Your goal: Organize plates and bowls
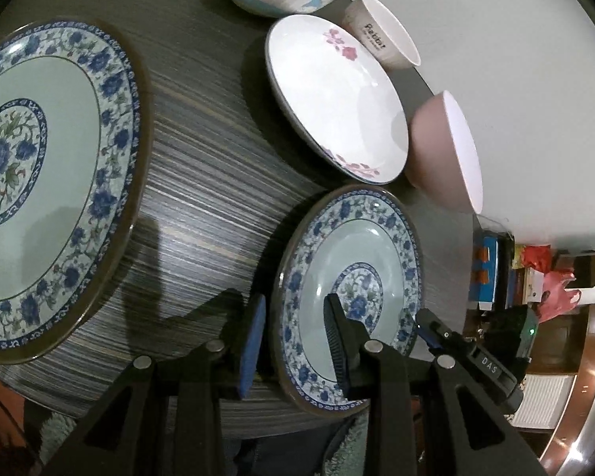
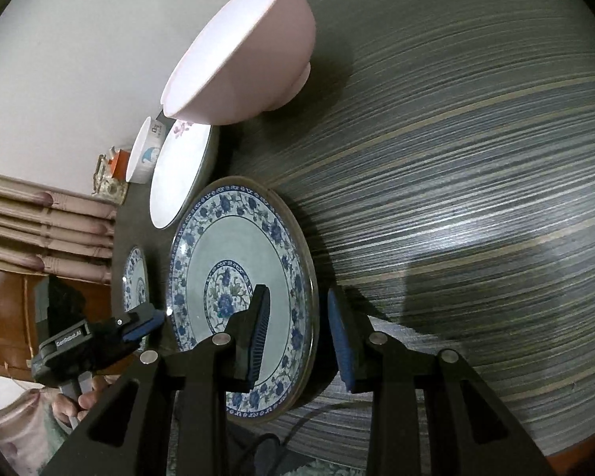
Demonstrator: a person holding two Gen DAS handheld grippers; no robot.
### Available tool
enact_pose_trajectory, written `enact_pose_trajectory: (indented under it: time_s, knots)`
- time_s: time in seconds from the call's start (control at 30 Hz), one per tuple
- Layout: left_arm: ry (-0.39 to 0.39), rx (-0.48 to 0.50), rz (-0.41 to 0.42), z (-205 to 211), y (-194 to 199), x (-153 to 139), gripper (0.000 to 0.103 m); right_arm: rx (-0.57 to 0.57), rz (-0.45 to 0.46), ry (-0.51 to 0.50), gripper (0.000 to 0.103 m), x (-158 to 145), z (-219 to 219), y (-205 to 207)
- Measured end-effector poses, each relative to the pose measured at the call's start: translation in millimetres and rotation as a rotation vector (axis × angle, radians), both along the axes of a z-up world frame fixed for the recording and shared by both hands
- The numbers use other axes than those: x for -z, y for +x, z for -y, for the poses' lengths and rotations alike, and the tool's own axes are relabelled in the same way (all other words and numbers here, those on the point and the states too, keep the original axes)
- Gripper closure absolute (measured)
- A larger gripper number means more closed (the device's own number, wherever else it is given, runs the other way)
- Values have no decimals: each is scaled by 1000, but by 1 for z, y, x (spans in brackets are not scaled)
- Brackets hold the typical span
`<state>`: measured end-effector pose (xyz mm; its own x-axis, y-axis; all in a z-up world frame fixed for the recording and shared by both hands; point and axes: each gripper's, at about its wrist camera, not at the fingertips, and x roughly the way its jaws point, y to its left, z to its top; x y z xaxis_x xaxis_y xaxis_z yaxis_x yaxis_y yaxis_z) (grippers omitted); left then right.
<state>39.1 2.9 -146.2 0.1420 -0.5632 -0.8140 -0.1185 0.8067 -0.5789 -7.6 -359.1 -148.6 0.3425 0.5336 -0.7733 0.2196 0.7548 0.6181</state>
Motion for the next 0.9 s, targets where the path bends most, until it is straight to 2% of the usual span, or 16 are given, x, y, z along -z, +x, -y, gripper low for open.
enact_pose_trajectory:
  time_s: [0.6,0.8,0.87,0.9]
  knots:
    - [57,40,-14,9,12,13,74,2,15,14,74,8,1,1]
    - [58,62,-14,16,13,13,75,-1,9,17,86,11,1,2]
    - [60,71,-10,21,12,13,82,-10,6,16,88,12,-1,3]
    - [74,78,-4,22,12,12,82,-13,8,5,89,11,-2,3]
